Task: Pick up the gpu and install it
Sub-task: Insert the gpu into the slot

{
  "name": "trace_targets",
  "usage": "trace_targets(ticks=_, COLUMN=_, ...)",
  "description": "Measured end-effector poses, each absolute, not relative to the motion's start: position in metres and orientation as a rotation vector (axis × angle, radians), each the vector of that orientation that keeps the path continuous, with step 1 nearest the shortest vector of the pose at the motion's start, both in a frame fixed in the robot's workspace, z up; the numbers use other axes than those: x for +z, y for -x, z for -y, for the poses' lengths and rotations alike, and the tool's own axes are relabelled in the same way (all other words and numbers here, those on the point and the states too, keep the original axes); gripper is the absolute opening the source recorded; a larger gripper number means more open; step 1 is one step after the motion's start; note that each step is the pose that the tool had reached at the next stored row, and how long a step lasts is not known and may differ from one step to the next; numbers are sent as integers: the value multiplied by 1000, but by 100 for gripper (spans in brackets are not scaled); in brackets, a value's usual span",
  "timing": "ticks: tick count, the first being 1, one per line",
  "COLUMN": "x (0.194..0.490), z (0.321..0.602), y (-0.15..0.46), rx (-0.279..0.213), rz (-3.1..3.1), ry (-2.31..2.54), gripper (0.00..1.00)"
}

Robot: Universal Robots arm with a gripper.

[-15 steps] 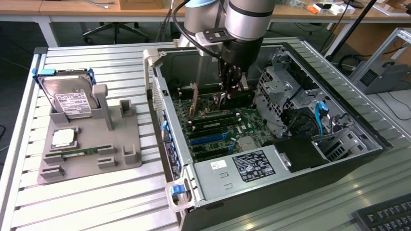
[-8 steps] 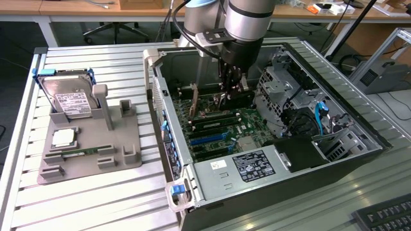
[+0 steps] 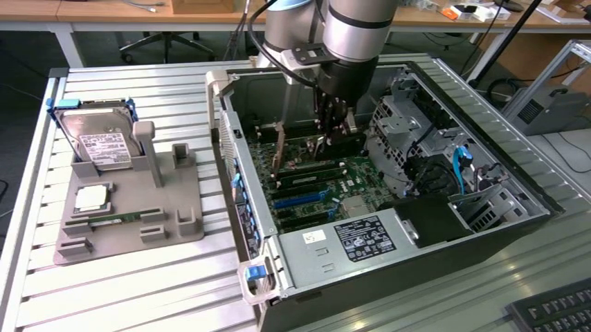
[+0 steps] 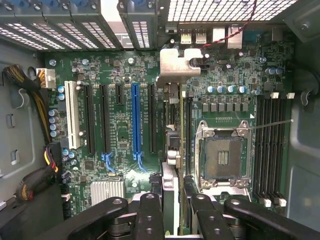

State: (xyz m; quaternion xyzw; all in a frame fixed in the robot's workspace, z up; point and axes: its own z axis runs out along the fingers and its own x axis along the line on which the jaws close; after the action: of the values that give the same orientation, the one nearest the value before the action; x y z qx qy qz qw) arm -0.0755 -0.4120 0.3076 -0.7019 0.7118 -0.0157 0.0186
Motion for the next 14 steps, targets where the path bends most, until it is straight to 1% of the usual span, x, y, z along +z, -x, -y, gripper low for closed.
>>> trace_targets(ticks=14, x=306, z=414, y=76, rx=-49, rz=-2210, ry=2179, gripper=27)
